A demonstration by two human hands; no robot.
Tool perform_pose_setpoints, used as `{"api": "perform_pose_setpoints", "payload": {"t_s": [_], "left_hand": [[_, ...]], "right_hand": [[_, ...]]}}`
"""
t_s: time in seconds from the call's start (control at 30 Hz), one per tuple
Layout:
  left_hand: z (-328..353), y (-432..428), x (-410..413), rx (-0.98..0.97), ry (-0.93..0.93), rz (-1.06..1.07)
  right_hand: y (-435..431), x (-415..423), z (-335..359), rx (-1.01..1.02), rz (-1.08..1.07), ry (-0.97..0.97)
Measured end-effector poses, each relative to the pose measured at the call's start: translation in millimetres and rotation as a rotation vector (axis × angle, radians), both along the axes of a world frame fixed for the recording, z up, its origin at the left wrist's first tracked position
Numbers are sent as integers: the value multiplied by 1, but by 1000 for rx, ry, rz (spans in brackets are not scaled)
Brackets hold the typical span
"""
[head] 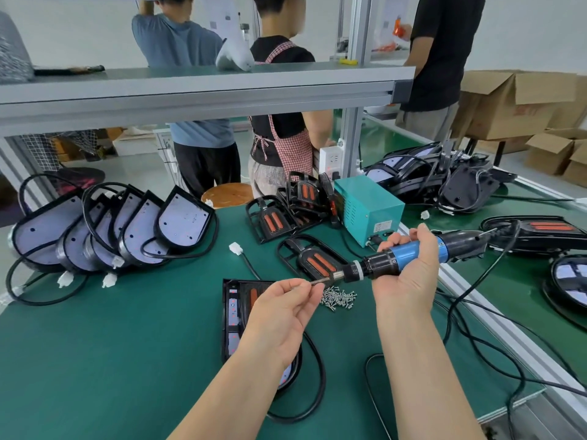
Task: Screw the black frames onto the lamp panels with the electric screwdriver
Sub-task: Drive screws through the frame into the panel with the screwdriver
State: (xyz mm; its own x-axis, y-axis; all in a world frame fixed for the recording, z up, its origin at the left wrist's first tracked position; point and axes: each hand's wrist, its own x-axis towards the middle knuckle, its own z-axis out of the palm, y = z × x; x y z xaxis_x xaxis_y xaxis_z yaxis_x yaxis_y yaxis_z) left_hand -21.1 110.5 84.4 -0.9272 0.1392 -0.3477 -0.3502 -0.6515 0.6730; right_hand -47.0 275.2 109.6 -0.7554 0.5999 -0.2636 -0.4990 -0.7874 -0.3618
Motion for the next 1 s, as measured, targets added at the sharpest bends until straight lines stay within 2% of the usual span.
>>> {"api": "perform_pose_setpoints", "payload": {"t_s": [0.2,0.37,0.57,0.63,0.8,0.9,1.0], "left_hand": [[2,6,10,0,-7,-1],[-1,3,14,-252,32,32],[2,4,18,11,-84,77],[-1,7,21,-65,-29,114],[0,6,23,-424,189,164],[2,1,19,-472,101,125],[6,-4,18,-357,-43,14]], "right_hand": [[-6,1,-4,1,19,-13],[-9,4,-7,49,39,-6],[-17,4,-6,14,57,19],[-19,3,-6,30,34,8],[-18,0,-7,-21,38,-38],[-21,2,-12,-10,64,1],[-23,6,-12,89,94,85]]}}
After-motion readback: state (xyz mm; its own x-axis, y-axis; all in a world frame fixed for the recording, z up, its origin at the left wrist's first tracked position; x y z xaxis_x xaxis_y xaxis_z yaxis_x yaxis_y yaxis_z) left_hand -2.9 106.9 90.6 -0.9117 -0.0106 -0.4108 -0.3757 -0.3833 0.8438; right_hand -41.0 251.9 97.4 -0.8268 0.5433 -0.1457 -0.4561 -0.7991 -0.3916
